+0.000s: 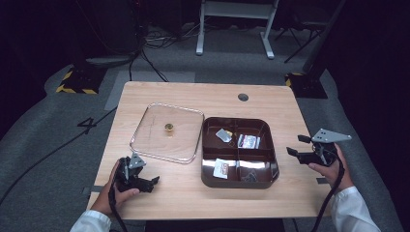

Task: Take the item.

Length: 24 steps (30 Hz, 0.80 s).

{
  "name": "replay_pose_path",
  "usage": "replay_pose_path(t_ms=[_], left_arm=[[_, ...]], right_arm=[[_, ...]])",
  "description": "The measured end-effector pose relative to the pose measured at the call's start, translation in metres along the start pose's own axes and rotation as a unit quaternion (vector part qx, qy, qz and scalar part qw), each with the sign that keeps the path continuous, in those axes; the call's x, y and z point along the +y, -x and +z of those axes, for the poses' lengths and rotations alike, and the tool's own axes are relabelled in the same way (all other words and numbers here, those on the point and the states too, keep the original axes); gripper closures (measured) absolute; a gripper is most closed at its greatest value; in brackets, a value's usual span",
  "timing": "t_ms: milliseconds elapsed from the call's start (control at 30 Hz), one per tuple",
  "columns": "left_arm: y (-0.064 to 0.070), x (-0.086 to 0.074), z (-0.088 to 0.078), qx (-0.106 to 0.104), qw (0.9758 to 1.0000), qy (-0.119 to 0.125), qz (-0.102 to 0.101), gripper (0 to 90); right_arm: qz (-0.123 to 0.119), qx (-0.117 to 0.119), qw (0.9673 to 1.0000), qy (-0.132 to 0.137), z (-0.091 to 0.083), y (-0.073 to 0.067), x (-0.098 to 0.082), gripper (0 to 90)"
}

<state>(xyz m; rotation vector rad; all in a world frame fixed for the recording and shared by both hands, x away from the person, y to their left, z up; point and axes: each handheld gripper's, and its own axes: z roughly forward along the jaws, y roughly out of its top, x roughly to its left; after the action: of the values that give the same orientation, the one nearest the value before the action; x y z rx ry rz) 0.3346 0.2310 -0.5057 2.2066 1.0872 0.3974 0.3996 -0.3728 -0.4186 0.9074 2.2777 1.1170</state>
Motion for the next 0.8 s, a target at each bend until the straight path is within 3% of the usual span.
replay_pose_path(t_ms=[233,400,433,800], left_arm=[[0.000,0.000,0.000,0.000,1.0000,0.000,0.000,0.2],[0.000,0.000,0.000,0.000,1.0000,0.001,0.000,0.2],[0.000,0.000,0.000,-0.001,1.0000,0.000,-0.002,0.3],[0.000,0.000,0.000,0.000,1.0000,0.001,-0.001,0.3]], right_arm=[[-0.010,0.012,0.9999,0.000,0.006,-0.002,0.013,33.2],[-0.028,0.010,0.9995,-0.009,0.015,-0.006,0.025,33.1],[-0.025,0.020,0.9995,-0.008,0.019,-0.005,0.029,33.1],[-0.039,0.026,0.9988,-0.014,0.040,-0.013,0.046,31.2]])
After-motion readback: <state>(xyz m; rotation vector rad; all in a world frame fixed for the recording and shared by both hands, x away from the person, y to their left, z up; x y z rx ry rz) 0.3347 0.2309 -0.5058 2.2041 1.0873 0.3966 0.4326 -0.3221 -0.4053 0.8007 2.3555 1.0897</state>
